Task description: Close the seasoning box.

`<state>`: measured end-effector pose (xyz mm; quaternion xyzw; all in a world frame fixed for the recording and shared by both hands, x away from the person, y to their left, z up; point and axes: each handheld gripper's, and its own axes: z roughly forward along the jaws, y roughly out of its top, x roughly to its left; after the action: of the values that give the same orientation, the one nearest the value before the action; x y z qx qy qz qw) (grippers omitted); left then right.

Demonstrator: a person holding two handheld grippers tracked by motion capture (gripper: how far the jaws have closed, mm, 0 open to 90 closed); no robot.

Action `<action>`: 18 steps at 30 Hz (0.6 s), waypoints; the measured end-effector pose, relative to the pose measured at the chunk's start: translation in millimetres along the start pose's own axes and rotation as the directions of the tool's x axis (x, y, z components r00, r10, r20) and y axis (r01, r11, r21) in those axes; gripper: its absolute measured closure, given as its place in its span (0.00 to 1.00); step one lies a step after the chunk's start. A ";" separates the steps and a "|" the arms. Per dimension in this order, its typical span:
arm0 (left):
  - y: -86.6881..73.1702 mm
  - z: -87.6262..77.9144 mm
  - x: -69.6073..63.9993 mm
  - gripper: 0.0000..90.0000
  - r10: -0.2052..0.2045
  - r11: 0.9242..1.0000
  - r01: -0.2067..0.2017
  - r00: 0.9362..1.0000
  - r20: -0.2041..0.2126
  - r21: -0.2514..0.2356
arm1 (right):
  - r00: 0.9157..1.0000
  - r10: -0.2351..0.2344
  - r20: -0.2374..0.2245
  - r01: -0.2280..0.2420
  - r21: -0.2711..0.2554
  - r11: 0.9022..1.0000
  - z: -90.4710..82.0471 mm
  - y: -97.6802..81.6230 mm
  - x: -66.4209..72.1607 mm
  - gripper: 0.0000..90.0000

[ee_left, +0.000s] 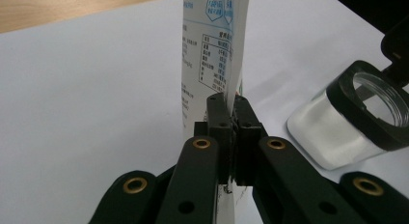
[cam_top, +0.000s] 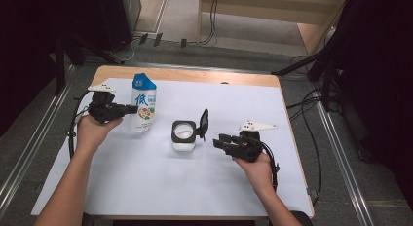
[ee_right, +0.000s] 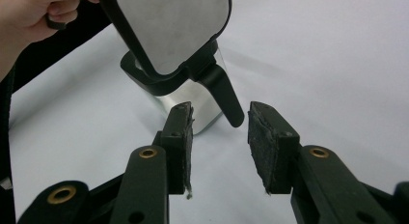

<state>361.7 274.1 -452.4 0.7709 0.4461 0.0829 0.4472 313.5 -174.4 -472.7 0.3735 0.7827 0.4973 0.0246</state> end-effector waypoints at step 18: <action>-28.0 -12.2 -9.3 0.97 0.011 1.000 -0.011 1.000 -0.007 0.014 | 0.999 0.039 0.001 -0.039 -0.011 0.999 15.1 31.1 -19.3 0.81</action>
<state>332.6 280.2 -464.1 0.7762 0.4439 0.0850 0.4395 351.0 -167.7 -461.9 0.3888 0.7727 0.5015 0.0175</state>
